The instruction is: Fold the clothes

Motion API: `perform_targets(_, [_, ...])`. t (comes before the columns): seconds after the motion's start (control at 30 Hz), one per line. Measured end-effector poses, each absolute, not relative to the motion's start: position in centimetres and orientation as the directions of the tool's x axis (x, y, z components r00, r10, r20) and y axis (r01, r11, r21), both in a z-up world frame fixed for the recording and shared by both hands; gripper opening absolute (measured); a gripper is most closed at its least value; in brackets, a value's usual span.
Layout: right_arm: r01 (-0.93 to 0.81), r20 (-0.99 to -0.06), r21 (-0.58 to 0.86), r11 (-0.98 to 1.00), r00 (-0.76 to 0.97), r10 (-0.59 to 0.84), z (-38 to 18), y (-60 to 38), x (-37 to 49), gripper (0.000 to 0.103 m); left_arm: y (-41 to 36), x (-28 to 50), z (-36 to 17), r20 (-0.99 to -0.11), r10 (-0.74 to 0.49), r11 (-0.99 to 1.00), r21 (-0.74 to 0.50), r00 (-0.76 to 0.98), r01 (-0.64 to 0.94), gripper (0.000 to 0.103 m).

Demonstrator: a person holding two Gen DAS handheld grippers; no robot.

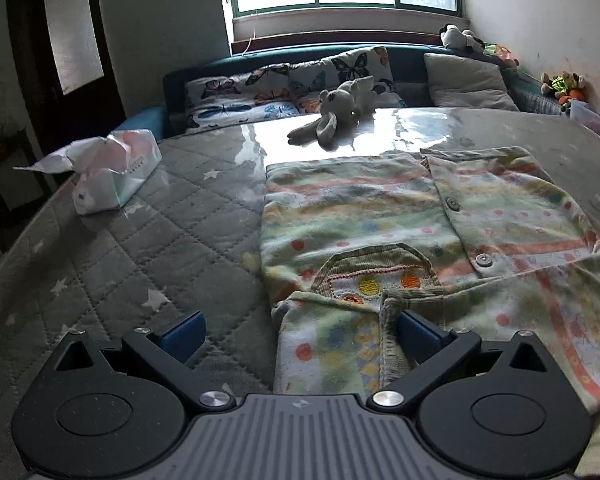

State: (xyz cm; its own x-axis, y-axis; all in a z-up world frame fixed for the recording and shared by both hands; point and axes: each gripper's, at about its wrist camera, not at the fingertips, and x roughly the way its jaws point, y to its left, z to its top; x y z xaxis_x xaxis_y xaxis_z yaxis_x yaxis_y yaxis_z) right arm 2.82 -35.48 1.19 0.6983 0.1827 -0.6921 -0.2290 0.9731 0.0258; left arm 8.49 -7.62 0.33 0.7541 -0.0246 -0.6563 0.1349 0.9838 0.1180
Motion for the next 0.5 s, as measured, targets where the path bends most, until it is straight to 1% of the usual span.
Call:
perform_targets(0.13, [-0.250, -0.676, 0.018, 0.968, 0.710, 0.196, 2.0, -34.9, 1.4, 0.044, -7.7, 6.6, 1.4, -0.625, -0.045, 0.979, 0.129, 0.779, 0.160, 0.103])
perform_targets(0.23, [-0.274, -0.670, 0.012, 0.962, 0.712, 0.211, 2.1, -34.2, 0.2, 0.047, -7.9, 5.4, 1.1, -0.620, -0.067, 0.971, 0.141, 0.782, 0.195, 0.103])
perform_targets(0.37, [-0.294, -0.691, -0.006, 0.956, 0.692, 0.209, 1.2, -33.4, -0.8, 0.047, -8.8, 3.9, 0.1, -0.589, -0.039, 0.946, 0.239, 0.807, 0.220, 0.103])
perform_targets(0.5, [-0.294, -0.674, -0.054, 0.954, 0.716, 0.183, 1.8, -33.2, -2.0, 0.047, -8.8, 2.5, 1.1, -0.555, -0.049, 0.931, 0.276, 0.831, 0.240, 0.103])
